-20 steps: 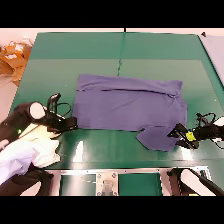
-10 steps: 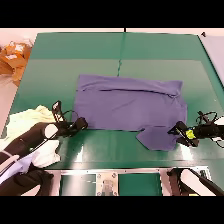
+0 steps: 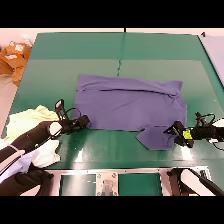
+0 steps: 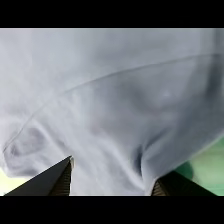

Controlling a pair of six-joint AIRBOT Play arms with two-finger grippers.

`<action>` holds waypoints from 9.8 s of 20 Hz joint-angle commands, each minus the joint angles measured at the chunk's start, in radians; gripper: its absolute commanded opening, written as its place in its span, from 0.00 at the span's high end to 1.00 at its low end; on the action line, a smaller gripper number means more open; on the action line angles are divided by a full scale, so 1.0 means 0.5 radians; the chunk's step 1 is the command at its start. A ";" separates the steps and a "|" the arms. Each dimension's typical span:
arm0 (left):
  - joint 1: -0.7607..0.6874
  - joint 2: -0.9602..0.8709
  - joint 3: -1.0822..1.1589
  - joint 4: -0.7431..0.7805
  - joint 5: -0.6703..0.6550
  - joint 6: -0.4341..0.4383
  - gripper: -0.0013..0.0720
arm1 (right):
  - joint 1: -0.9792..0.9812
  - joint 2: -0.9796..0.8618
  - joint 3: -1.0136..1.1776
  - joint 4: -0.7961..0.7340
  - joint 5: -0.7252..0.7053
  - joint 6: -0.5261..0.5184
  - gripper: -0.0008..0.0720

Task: Fold the shirts.

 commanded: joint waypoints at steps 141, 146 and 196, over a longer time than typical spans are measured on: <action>0.985 -1.364 3.172 0.337 -2.295 1.115 0.95 | 1.029 -1.521 2.895 1.247 0.011 -0.389 0.97; 0.985 -1.364 3.172 0.326 -2.332 1.116 0.95 | 0.417 -1.210 3.038 0.930 0.076 0.032 0.97; 0.685 -0.269 1.811 0.427 -2.031 0.894 0.95 | 0.842 -0.156 1.286 -0.583 0.192 0.217 0.97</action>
